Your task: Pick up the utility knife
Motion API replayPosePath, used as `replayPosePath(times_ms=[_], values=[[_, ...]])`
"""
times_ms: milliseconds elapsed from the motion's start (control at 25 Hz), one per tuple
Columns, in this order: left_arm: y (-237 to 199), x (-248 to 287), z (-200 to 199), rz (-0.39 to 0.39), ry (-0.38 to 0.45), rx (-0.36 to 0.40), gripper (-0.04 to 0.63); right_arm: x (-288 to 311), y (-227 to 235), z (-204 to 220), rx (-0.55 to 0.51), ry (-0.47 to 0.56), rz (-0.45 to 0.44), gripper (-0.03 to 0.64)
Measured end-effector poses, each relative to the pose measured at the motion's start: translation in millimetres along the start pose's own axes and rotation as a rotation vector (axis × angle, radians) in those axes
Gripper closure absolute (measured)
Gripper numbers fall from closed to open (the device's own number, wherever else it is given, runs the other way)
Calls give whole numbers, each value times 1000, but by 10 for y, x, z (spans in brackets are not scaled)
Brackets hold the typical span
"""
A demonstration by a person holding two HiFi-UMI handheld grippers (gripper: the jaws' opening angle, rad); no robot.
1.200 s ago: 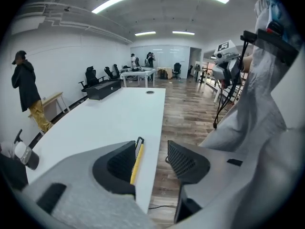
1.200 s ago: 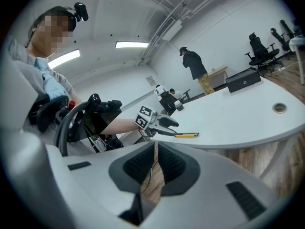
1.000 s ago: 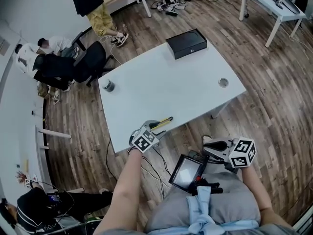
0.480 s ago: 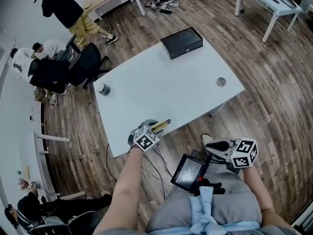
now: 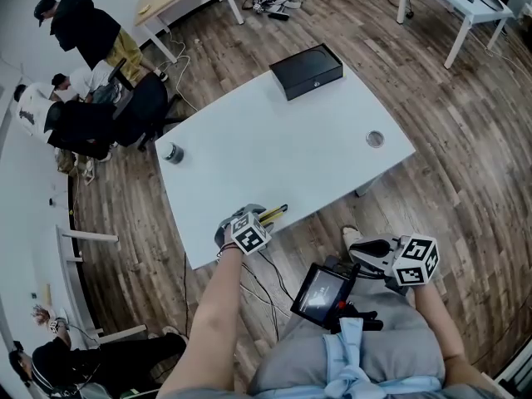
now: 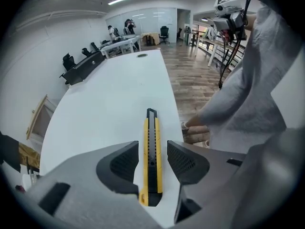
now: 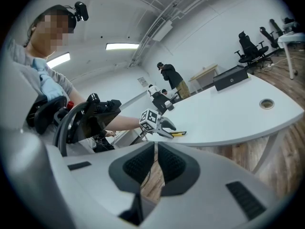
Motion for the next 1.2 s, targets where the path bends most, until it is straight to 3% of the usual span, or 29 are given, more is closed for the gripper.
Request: replayPosePath(times_ms=[200,560,960,1200], values=[[23,31,77,21,-50,25,402,27,22,16,3,-3,-9,588],[-2,53,98,76,-69,5,403,64,24,-9,6,-2,-17,588],[-56,100,42,224,-130,-47,428,105,10,-1,6,-7,-20,588],[-70,99,12,183,-159,-81,469,104,6,4,9,-3,-19,588]])
Point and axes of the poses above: the fingertips, and each gripper's own axes: x forward along the fingers, y to its right, z out of its underside, the point moved 8 cm from there along -x, backward along the fingers, and after that the axes turned 5 degrees about x, right-handed, at the moved point
